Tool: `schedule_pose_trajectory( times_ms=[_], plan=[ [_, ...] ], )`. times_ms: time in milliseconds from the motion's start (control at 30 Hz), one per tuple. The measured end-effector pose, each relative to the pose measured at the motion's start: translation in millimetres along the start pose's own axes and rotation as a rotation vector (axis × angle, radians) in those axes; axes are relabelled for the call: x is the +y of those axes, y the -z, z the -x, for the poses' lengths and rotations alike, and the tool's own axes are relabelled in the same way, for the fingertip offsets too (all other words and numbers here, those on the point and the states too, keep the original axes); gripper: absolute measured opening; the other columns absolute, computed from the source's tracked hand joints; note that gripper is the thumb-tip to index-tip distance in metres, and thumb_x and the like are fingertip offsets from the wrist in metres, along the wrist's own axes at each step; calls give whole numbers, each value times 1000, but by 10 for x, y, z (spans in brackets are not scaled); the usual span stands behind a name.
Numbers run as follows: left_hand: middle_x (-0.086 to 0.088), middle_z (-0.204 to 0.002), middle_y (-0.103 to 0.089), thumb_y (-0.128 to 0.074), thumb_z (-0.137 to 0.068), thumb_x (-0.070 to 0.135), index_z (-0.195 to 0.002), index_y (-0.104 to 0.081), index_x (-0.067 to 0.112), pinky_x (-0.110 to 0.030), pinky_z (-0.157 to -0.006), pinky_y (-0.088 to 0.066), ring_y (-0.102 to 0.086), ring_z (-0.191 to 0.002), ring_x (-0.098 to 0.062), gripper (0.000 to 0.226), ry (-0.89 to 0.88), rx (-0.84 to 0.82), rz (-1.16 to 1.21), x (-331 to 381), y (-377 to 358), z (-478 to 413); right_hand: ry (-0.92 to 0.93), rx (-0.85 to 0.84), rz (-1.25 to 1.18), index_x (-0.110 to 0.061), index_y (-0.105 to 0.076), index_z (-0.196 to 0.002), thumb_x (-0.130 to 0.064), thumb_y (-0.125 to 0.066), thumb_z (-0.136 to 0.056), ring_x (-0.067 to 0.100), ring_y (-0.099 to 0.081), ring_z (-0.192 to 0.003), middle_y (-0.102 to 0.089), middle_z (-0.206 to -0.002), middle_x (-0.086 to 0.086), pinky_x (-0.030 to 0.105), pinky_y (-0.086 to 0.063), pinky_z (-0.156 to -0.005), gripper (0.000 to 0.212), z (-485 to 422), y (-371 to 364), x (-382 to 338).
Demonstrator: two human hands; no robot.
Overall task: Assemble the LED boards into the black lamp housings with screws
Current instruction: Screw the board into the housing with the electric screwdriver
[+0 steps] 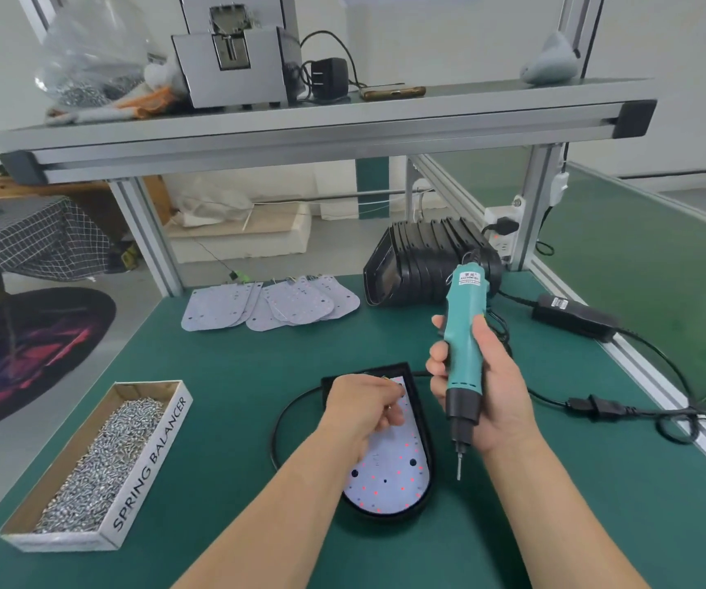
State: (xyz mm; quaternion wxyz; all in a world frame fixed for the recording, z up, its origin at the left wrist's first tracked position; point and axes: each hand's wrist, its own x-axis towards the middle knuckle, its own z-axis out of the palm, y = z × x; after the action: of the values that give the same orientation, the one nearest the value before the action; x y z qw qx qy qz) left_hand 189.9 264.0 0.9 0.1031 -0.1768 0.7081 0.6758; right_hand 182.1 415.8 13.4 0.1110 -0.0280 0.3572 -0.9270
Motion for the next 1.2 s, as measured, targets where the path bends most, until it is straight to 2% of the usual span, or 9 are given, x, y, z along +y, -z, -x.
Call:
schedule_pose_trajectory(
  times_ms=[133,300,367,467,600,733,900,1067,1200],
  plan=[
    [-9,-50,-59,-59,-85,-4,-83,-70,0,-30,-66,-43,-52,-60,-24,12,-22,42,-159,-4,-152,-38,0,52,-52,-12,-61,-111,-51,-52,-96,13,-47,-48,-54,-65,5,19,-40,-42,43,0,17,-19],
    [-2,-50,-63,-58,-89,0,-76,-70,0,-26,-61,-43,-55,-57,-20,18,-66,67,-258,-116,-136,-26,-41,89,-41,-8,-62,-116,-49,-59,-89,13,-45,-46,-52,-64,4,19,-39,-41,49,0,121,24],
    [-3,-54,-64,-61,-92,1,-78,-69,1,-20,-51,-42,-55,-50,-15,17,-36,78,-118,-89,-87,-33,-63,88,-75,-6,-62,-116,-45,-60,-88,12,-44,-46,-51,-63,2,19,-39,-41,48,-29,138,32],
    [-5,-54,-61,-61,-92,1,-77,-70,-1,-16,-37,-33,-49,-41,-10,18,154,12,235,44,31,-26,-30,103,-85,-7,-61,-108,-36,-64,-85,11,-45,-46,-51,-63,2,19,-39,-42,37,-100,92,18],
    [-4,-57,-54,-59,-88,9,-74,-77,-3,-17,-32,-25,-39,-40,-10,26,300,-109,475,143,115,42,102,118,-43,-14,-61,-102,-31,-68,-79,10,-46,-49,-52,-65,0,18,-37,-44,29,-184,-74,-44],
    [-5,-62,-50,-55,-87,1,-78,-78,-6,-16,-30,-25,-37,-44,-8,26,334,-202,659,172,96,106,190,183,-74,-16,-57,-108,-28,-75,-76,11,-47,-53,-53,-68,0,18,-38,-47,38,-251,-232,-150],
    [-13,-65,-61,-51,-88,-9,-76,-77,-10,-15,-33,-34,-52,-46,-12,28,300,-214,658,166,139,124,296,287,-21,-22,-57,-96,-20,-70,-91,10,-53,-56,-58,-68,-2,21,-42,-57,14,-295,-227,-222],
    [-18,-71,-68,-56,-90,-14,-82,-69,-4,-15,-40,-45,-61,-51,-14,18,210,-247,570,118,98,150,324,327,-72,-21,-55,-96,-33,-73,-87,8,-52,-53,-57,-68,-5,18,-40,-47,22,-287,-140,-285],
    [-18,-76,-71,-55,-93,-13,-77,-79,-3,-14,-47,-51,-65,-56,-12,30,179,-287,514,101,74,167,412,427,-89,-20,-56,-92,-38,-70,-93,8,-51,-53,-56,-65,-6,18,-44,-50,22,-301,-103,-323]
  ],
)
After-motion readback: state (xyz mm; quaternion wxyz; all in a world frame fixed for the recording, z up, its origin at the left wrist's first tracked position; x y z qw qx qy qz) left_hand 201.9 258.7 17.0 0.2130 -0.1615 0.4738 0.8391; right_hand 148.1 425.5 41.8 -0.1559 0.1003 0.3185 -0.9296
